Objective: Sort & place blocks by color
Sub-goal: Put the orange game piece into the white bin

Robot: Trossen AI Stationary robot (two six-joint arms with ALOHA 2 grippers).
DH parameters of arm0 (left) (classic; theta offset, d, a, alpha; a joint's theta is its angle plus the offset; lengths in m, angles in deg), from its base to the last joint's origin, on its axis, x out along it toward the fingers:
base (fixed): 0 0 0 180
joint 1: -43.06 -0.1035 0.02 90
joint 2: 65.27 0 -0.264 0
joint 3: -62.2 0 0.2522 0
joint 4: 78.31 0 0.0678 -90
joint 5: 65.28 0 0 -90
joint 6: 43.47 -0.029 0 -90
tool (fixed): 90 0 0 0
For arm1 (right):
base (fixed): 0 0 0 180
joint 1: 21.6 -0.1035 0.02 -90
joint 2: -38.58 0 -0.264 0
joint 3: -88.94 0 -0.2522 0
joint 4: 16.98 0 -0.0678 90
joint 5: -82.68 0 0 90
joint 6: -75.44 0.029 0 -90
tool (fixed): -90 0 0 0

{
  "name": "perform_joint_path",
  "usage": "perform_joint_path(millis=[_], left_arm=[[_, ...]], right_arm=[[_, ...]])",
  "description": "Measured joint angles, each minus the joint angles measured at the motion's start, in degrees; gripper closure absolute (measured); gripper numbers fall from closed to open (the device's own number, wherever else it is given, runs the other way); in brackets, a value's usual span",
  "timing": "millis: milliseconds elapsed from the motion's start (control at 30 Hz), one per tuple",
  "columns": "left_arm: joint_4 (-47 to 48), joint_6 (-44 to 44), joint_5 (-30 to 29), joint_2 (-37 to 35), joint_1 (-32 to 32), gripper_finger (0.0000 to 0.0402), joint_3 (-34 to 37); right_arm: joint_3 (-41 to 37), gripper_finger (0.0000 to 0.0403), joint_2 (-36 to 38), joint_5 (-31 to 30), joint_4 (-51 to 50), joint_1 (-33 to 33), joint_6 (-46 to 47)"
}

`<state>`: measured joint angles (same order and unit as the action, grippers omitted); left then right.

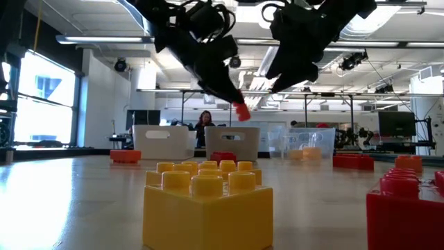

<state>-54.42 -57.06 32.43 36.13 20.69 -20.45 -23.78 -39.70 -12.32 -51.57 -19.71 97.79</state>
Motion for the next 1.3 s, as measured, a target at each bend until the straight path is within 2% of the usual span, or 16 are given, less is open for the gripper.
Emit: perform_joint_path(millis=[333, 567, 767, 933, 1100, 1300], left_arm=[[8.02, -0.57, -13.67, -7.18, -7.3, 0.0291, -0.02], [16.48, 2.62, -23.0, -12.49, -13.37, 0.0291, -0.02], [18.56, 7.96, -23.53, -12.27, -17.27, 0.0288, -0.02], [18.72, 11.51, -19.69, -9.74, -19.55, 0.0287, 0.02], [18.8, 12.43, -19.79, -7.23, -20.61, 0.0286, 0.01], [19.51, 12.96, -19.89, -4.7, -21.51, 0.0285, 0.0]], right_arm=[[-0.02, 0.0164, 0.0, -4.31, -6.16, 0.0, 3.78], [-0.02, 0.0163, 0.0, -8.46, -13.82, 0.0, 11.3], [-0.02, 0.0163, 0.0, -9.59, -21.35, 0.0, 21.04], [-0.02, 0.0163, -0.07, -9.52, -28.13, 0.0, 29.53], [-0.02, 0.0163, -0.09, -9.59, -32.49, 0.0, 33.37], [-0.02, 0.0163, -0.09, -9.58, -32.42, -0.01, 34.79]])
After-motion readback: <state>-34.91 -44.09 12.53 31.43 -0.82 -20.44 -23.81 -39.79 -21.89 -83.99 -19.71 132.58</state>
